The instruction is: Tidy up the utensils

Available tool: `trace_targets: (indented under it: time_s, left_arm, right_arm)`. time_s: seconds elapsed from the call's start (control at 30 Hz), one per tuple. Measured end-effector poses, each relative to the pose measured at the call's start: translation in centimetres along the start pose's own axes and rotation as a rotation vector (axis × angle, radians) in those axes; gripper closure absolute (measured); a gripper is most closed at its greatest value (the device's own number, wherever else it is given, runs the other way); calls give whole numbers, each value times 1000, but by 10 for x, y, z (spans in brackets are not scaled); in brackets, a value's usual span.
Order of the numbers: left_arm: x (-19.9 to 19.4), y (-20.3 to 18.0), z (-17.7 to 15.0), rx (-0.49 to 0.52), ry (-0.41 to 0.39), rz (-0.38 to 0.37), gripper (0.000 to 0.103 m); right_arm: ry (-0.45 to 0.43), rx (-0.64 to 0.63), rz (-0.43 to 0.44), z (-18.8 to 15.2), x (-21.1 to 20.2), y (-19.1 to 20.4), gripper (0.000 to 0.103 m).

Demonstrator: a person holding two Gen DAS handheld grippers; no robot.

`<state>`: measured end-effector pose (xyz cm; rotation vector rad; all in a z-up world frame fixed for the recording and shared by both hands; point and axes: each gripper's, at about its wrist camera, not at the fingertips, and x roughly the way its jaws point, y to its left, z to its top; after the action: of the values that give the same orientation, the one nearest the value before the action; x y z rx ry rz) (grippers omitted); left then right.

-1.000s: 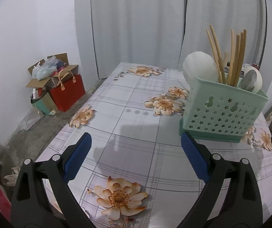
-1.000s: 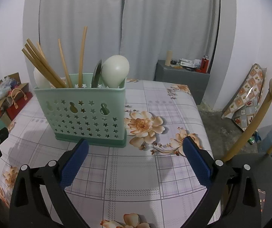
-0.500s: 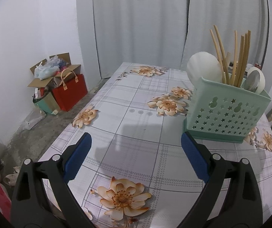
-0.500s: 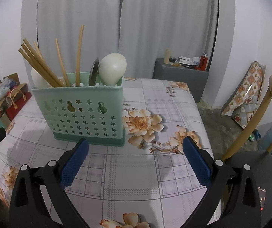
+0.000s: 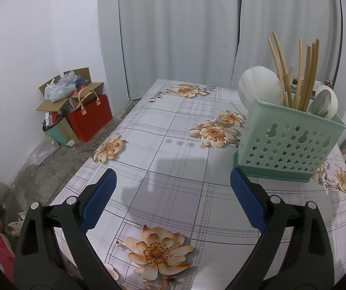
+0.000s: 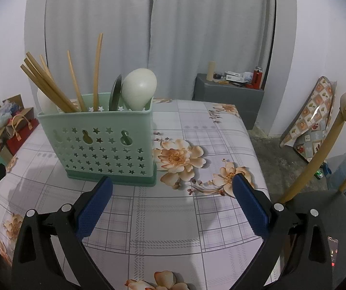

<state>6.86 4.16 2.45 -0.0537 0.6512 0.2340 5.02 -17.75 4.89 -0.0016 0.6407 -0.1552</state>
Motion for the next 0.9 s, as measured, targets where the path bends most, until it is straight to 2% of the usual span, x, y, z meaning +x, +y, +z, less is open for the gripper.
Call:
trace_targets:
  time_s: [0.9]
  left_arm:
    - [-1, 0, 0, 0, 3, 2, 12]
  right_arm:
    - [2, 2, 0, 0, 1, 0, 7]
